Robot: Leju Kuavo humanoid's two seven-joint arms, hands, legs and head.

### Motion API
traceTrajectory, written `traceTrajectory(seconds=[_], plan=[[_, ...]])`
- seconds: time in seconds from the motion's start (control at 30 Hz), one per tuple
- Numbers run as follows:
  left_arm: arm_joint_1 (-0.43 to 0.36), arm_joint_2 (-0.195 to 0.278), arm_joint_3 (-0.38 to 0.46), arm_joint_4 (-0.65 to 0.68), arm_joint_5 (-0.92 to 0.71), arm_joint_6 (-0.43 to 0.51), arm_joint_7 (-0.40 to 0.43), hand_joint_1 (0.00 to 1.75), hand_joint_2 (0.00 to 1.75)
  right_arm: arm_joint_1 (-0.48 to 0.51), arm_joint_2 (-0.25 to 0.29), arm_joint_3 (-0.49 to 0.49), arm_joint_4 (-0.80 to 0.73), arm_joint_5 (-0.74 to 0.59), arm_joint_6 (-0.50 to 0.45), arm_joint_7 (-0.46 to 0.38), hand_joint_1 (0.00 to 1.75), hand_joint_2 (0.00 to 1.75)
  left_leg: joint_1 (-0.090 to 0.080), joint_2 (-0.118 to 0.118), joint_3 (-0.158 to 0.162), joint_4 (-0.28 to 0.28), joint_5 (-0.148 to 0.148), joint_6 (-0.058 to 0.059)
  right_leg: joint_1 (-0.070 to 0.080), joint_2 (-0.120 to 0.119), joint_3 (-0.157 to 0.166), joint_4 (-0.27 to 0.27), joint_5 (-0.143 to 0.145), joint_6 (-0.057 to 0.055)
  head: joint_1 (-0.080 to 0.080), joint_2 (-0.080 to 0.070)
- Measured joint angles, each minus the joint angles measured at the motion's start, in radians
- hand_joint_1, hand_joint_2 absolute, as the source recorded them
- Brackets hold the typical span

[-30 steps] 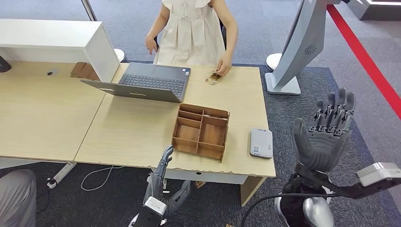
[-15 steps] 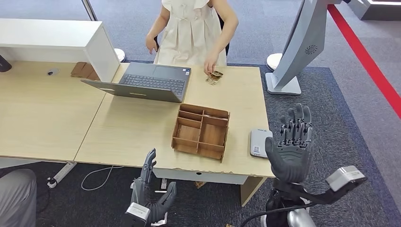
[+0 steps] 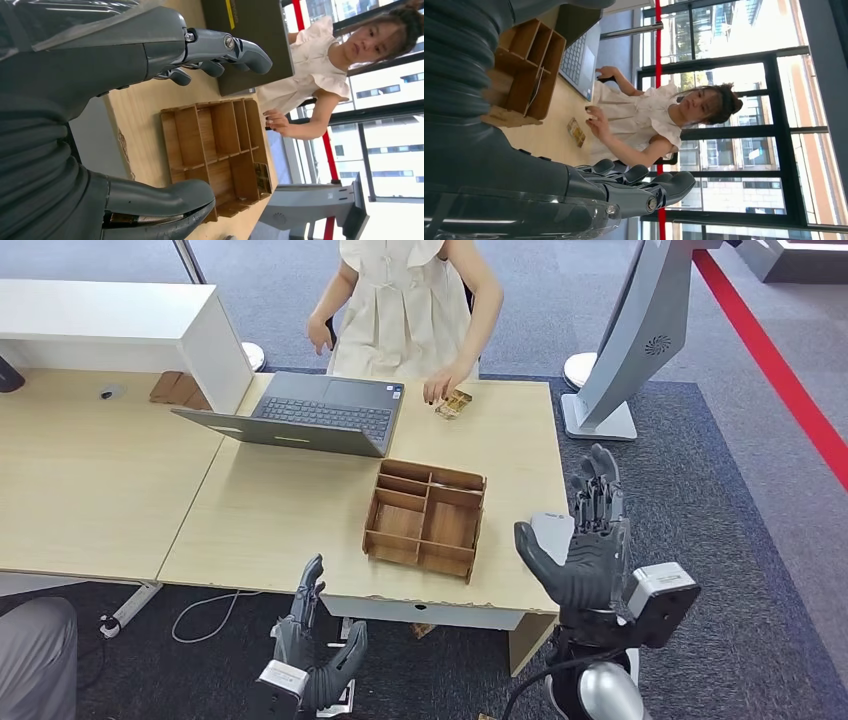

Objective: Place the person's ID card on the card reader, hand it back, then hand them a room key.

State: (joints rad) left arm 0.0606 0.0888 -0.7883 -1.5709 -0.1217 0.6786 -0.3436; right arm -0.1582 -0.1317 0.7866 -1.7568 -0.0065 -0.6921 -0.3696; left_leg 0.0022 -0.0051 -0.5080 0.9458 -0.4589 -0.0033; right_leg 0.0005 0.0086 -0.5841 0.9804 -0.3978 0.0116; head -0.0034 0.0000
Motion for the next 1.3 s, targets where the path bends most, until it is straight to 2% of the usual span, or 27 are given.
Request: traceTrajectory(seconds=[0.43,0.8,1.3], plan=[[-0.039,0.002,-0.035,0.002,0.033,0.0,-0.008,0.0,1.75,-0.008,-0.001,0.0,0.018,0.08,-0.002,0.047,0.0,1.75,0.0,0.0,0.0,0.0,0.0,0.0,0.0,0.0,0.0,0.0,0.0,0.0,0.0,0.0],[-0.05,0.009,-0.053,0.004,0.056,0.0,0.0,0.0,1.75,-0.054,-0.003,-0.001,0.045,0.138,-0.004,0.101,0.0,1.75,0.0,0.0,0.0,0.0,0.0,0.0,0.0,0.0,0.0,0.0,0.0,0.0,0.0,0.0],[-0.075,0.023,-0.091,0.003,0.059,0.0,0.007,0.0,1.75,-0.025,-0.01,-0.059,0.039,0.257,-0.008,0.143,0.0,1.75,0.0,0.0,0.0,0.0,0.0,0.0,0.0,0.0,0.0,0.0,0.0,0.0,0.0,0.0]])
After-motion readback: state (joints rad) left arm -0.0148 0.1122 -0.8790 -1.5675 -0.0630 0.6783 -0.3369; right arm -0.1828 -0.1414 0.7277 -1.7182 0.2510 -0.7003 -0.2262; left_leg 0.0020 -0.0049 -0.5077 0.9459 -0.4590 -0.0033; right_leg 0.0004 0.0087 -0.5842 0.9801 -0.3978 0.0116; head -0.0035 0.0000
